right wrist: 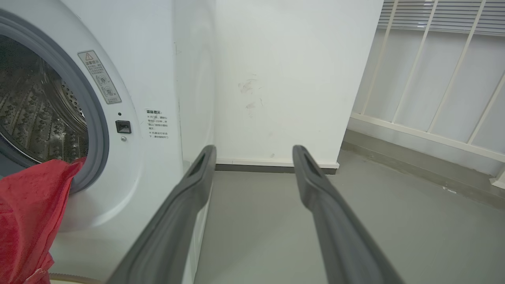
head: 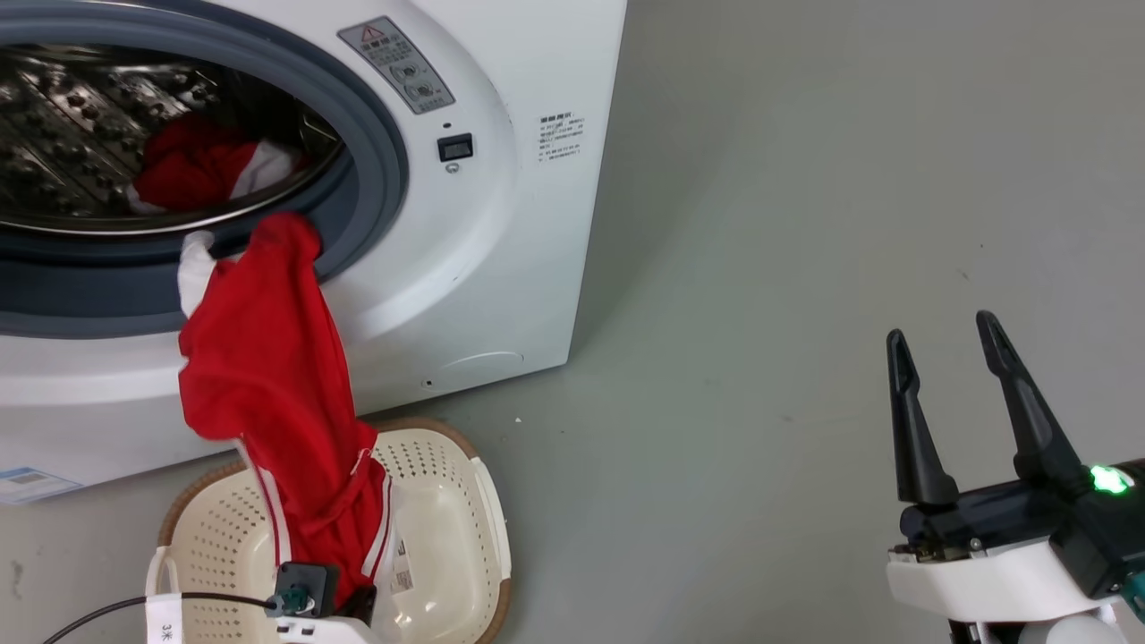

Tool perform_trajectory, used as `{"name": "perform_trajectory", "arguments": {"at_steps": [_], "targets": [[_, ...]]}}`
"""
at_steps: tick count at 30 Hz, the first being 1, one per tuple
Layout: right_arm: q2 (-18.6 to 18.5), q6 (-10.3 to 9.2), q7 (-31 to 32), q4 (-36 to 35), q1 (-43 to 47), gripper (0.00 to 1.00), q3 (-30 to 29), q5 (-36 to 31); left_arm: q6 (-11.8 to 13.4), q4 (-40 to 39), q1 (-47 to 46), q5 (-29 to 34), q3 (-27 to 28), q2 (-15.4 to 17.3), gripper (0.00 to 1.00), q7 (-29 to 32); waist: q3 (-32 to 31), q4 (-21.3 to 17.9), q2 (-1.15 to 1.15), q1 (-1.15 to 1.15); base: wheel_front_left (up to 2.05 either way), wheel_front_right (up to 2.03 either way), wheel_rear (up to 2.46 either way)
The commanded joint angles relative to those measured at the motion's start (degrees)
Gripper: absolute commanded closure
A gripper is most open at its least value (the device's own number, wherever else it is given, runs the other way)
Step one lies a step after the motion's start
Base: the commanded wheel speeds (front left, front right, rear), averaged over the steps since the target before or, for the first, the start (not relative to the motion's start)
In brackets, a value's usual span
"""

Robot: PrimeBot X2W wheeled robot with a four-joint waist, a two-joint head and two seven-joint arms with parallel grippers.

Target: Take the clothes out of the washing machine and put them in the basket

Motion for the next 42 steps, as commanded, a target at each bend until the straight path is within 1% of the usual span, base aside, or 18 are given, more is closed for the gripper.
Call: {"name": "perform_trajectory", "arguments": {"at_steps": [1, 9, 13, 17, 23, 29, 34, 35, 36, 37, 42], "targets": [[0.01, -0.02, -0.14, -0.16, -1.33, 0.0, 0.06, 0.34, -0.52, 2.08, -1.5, -0.07, -0.05, -0.62, 1.0, -0.34, 1.04, -0.34, 0.0, 0.0, 0.0, 0.0, 0.0], [0.02, -0.02, -0.14, -0.24, -3.11, 0.0, 0.21, 0.93, -2.79, 11.31, -6.07, -0.53, -0.02, -3.03, 1.0, -1.06, 3.76, -1.05, 0.0, 0.0, 0.0, 0.0, 0.0], [0.02, -0.02, -0.14, -0.32, -3.89, 0.0, 0.43, 1.43, -3.93, 15.81, -7.32, -1.1, -0.24, -4.33, 1.0, 0.34, 5.14, -1.25, 0.0, 0.0, 0.0, 0.0, 0.0], [0.02, -0.02, -0.14, -0.5, -5.05, 0.0, 0.8, 1.89, -4.71, 18.96, -8.15, -1.51, -0.45, -4.84, 1.0, 1.81, 6.67, -1.71, 0.0, 0.0, 0.0, 0.0, 0.0], [0.02, -0.02, -0.14, -0.84, -6.13, 0.0, 0.64, 2.19, -4.74, 21.01, -8.7, -2.25, -0.2, -5.27, 1.0, 2.98, 8.63, -2.07, 0.0, 0.0, 0.0, 0.0, 0.0], [0.02, -0.02, -0.14, -1.19, -6.63, 0.0, 0.29, 2.17, -4.07, 21.69, -10.21, -2.72, 0.06, -5.34, 1.0, 2.9, 10.57, -1.92, 0.0, 0.0, 0.0, 0.0, 0.0], [0.02, -0.02, -0.14, -1.54, -7.21, 0.0, 0.26, 2.0, -2.86, 21.89, -12.43, -2.41, -0.09, -5.18, 1.0, 1.67, 12.39, -1.55, 0.0, 0.0, 0.0, 0.0, 0.0], [0.01, -0.02, -0.14, -1.57, -7.19, 0.0, 0.31, 2.0, -2.63, 21.94, -12.85, -2.23, -0.19, -5.11, 0.87, 1.42, 12.64, -1.52, 0.0, 0.0, 0.0, 0.0, 0.0], [0.01, -0.02, -0.14, -1.62, -7.24, 0.0, 0.3, 2.01, -2.19, 21.96, -13.15, -1.85, -0.46, -4.97, 0.21, 0.94, 12.82, -1.49, 0.0, 0.0, 0.0, 0.0, 0.0], [0.01, -0.02, -0.14, -1.66, -7.34, 0.0, 0.22, 2.03, -1.9, 21.97, -13.42, -1.68, -0.56, -4.84, 0.0, 0.44, 12.97, -1.42, 0.0, 0.0, 0.0, 0.0, 0.0], [0.01, -0.02, -0.14, -0.91, -6.7, 0.0, 0.23, 1.66, -1.83, 22.08, -13.7, -1.31, -0.81, -4.99, 0.0, -0.9, 11.75, -1.12, 0.0, 0.0, 0.0, 0.0, 0.0]]}}
